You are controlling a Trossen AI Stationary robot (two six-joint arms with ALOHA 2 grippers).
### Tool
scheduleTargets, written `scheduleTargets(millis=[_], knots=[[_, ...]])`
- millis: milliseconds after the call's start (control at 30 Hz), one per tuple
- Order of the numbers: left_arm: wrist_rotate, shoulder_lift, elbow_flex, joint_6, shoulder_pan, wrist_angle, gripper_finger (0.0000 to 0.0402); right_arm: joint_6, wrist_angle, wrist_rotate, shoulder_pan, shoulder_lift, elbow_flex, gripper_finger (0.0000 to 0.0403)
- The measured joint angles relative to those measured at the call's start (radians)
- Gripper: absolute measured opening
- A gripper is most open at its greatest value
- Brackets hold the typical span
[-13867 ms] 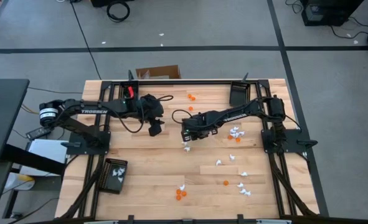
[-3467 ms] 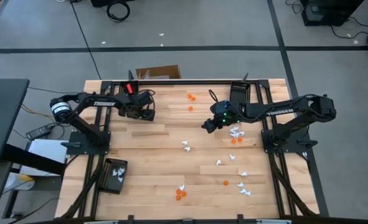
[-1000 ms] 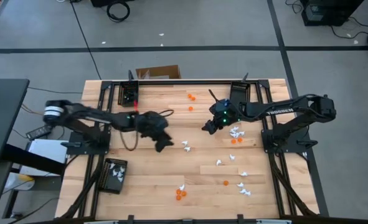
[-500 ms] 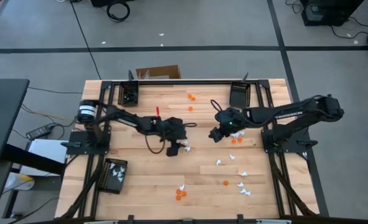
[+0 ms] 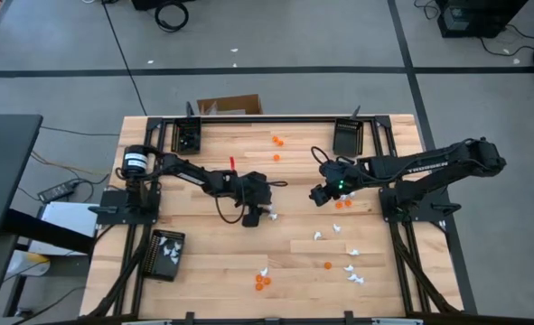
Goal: Sort Halloween decoration
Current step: Put the white ghost toy into the bottom black basket
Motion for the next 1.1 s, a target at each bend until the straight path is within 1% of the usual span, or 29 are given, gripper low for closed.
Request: scheduleTargets(millis=[200,300,400,500,567,600,733,767,867,933,1000,1100], knots=[[0.001,0.001,0.0,-0.002,0.0,-0.001,0.0086,0.007,0.001,0.014,0.0,0.001,0.0,0.0162],[0.001,0.001,0.0,-0.017,0.004,-0.003,0.0059,0.007,0.001,0.015,0.0,0.001,0.0,0.0162],[0.009,-0.016,-0.003,-0.117,0.023,-0.02,0.0053,0.007,0.001,0.024,0.0,0.001,0.0,0.0162],[0.012,-0.068,-0.007,-0.198,0.049,-0.099,0.0062,0.003,0.002,0.038,0.0,0.001,0.0,0.0162],[0.029,-0.133,-0.007,-0.227,0.062,-0.19,0.0067,-0.008,0.002,0.042,-0.002,0.001,0.0,0.0162],[0.062,-0.172,-0.005,-0.238,0.064,-0.248,0.0067,-0.016,0.002,0.042,-0.004,0.001,0.0,0.0162],[0.305,-0.351,-0.005,-0.265,0.04,-0.613,0.006,-0.044,-0.004,0.042,-0.011,0.001,0.0,0.0162],[0.345,-0.397,-0.004,-0.279,0.022,-0.714,0.006,-0.051,-0.005,0.042,-0.013,0.001,0.0,0.0162],[0.363,-0.507,-0.006,-0.319,-0.066,-1.031,0.0061,-0.089,-0.006,0.041,-0.028,0.002,0.0,0.0162],[0.358,-0.569,-0.018,-0.377,-0.14,-1.164,0.0064,-0.113,-0.007,0.041,-0.048,0.002,0.0,0.0162],[0.343,-0.619,-0.038,-0.474,-0.215,-1.232,0.0066,-0.128,-0.007,0.041,-0.071,0.002,0.0,0.0162],[0.334,-0.675,-0.079,-0.623,-0.326,-1.242,0.0067,-0.151,-0.002,0.039,-0.107,0.002,0.0,0.0162]])
